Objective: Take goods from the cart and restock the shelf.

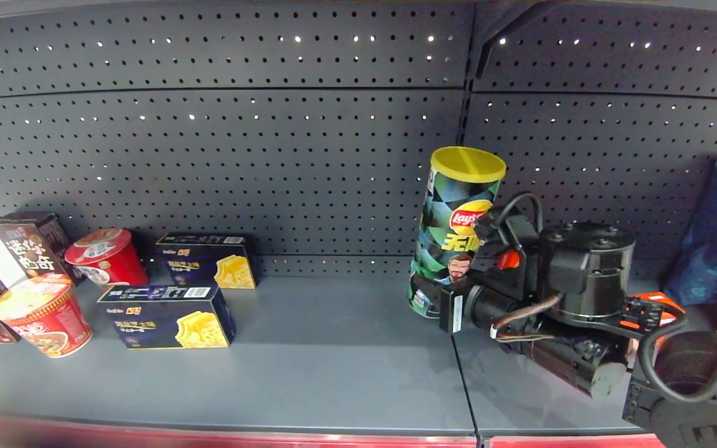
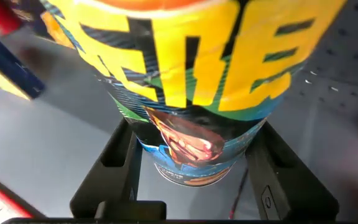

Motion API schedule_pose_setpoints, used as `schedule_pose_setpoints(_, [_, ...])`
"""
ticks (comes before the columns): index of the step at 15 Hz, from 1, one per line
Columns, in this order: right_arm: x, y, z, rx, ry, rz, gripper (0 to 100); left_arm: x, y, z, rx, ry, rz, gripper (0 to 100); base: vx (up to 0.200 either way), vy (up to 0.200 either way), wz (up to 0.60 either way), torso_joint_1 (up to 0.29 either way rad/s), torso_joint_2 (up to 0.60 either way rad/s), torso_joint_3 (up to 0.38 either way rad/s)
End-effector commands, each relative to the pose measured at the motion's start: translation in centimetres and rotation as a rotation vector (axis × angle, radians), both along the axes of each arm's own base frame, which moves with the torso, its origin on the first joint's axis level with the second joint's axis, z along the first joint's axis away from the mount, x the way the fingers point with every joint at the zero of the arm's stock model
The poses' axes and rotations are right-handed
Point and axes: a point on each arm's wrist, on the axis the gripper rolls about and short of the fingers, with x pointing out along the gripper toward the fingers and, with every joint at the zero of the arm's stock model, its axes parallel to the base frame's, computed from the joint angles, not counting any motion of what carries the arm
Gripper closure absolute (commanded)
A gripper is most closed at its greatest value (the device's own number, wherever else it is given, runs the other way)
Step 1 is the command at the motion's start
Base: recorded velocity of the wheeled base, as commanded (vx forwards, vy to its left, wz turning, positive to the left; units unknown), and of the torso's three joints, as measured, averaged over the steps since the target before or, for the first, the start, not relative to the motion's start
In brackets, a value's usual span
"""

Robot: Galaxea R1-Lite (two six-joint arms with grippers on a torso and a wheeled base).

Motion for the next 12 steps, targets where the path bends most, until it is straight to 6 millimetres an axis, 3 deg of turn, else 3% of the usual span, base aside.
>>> schedule_pose_setpoints(1, [-1.5,-0.2,-1.1,-0.022,0.012,-0.002,100,0.2,0.0,0.2,0.006,0.008,0.012,100,0.0,0.0,0.0,0.0,0.0,0.0])
schedule_pose_setpoints(7, [-5.4,-0.7,-4.0,-0.079,0.05,0.049,100,0.2,0.1,1.2,0.034,-0.015,0.064,100,0.0,0.0,0.0,0.0,0.0,0.0])
schedule_pose_setpoints(12, [-5.6,-0.5,-4.9,-0.088,0.08,0.05,100,0.3,0.1,0.9,0.039,-0.006,0.069,100,0.0,0.0,0.0,0.0,0.0,0.0])
